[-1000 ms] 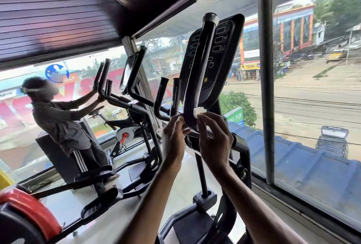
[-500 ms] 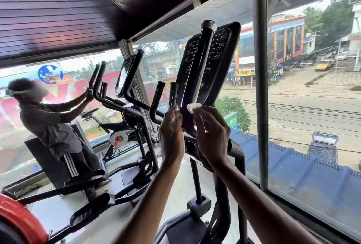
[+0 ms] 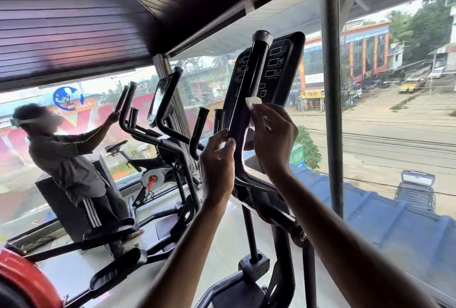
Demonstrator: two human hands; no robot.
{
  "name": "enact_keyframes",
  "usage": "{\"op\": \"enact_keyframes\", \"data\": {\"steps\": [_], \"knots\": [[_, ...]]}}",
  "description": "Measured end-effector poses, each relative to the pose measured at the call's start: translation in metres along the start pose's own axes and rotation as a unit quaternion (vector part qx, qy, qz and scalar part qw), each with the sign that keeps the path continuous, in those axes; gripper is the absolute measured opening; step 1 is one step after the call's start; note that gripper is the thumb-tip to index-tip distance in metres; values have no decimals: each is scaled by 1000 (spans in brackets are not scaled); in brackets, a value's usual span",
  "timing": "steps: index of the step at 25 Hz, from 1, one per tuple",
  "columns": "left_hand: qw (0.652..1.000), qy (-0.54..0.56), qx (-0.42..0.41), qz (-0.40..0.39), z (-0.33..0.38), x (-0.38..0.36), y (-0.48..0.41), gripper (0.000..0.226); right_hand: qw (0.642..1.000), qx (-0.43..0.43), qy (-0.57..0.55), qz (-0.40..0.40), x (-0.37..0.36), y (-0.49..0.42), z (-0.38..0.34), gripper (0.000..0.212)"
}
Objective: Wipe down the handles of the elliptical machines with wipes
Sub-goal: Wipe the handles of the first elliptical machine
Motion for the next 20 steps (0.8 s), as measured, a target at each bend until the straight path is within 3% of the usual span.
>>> {"op": "enact_keyframes", "data": {"steps": [5,9,14,17,20], "knots": [[1000,-6,-5,1,5,-1,-5,24,991,115,34,-66,8,25,-2,12],[1000,-13,-8,7,10,-3,-14,29,997,73,19,-11,2,-9,-2,11],[999,-18,-27,-3,18,-10,-23,47,989,137,37,-46,1,-12,-6,12],[999,-34,-35,-9,21,-16,-32,46,997,77,26,12,-7,-51,-5,11],[998,-41,-45,-13,30,-21,-42,42,995,101,25,-9,-6,-42,-3,12]]}}
Point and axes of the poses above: each hand's wrist, its own y-axis away from the middle knuckle, its own x-axis out of the back of the hand, z = x × y, the point moved 5 cm from there along -y, towards the middle knuckle, and after that the axes turned 7 degrees about -x, right-handed, at the moved point
